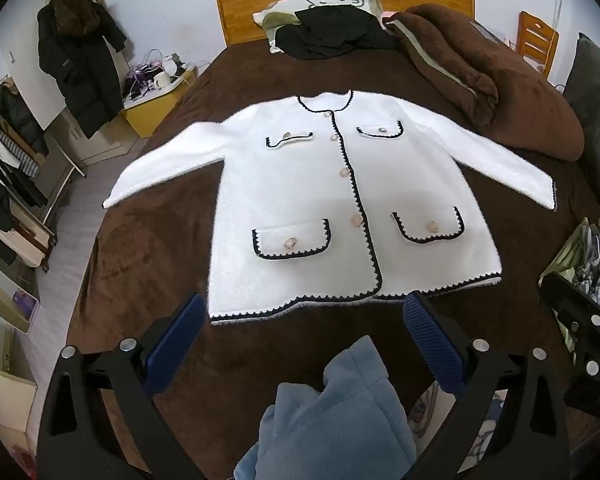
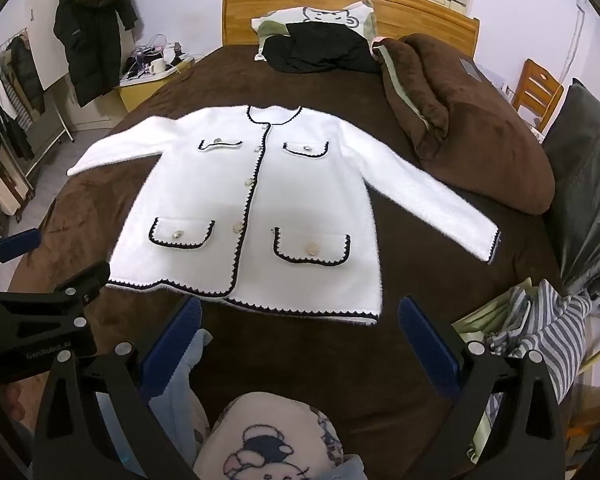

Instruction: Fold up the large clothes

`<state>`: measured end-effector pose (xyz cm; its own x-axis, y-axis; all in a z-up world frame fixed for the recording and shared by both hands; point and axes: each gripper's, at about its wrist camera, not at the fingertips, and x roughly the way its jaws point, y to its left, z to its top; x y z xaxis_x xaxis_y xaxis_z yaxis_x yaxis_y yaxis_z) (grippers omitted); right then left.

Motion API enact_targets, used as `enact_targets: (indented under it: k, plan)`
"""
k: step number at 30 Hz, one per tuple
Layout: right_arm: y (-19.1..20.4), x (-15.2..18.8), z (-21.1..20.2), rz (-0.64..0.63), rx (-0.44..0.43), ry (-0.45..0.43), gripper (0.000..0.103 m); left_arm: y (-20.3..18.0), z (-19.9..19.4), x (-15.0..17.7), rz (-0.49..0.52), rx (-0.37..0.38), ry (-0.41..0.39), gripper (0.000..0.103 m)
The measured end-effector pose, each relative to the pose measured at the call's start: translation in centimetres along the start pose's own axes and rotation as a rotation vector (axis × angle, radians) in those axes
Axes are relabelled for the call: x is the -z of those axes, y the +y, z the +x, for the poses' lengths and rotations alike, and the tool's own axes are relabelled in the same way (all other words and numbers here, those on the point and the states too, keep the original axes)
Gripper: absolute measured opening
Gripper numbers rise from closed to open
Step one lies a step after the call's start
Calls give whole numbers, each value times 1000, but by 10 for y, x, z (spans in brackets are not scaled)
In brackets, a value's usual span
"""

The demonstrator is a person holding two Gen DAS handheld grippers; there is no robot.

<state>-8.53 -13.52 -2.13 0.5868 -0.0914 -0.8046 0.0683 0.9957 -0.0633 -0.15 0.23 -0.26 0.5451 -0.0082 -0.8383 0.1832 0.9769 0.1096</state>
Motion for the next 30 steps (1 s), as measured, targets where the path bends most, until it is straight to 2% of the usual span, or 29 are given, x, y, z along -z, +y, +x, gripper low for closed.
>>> enact_targets:
  k: [30]
  plan:
    - [0, -2, -2, 1, 0, 3, 97, -2, 1, -1, 2, -6, 6, 97]
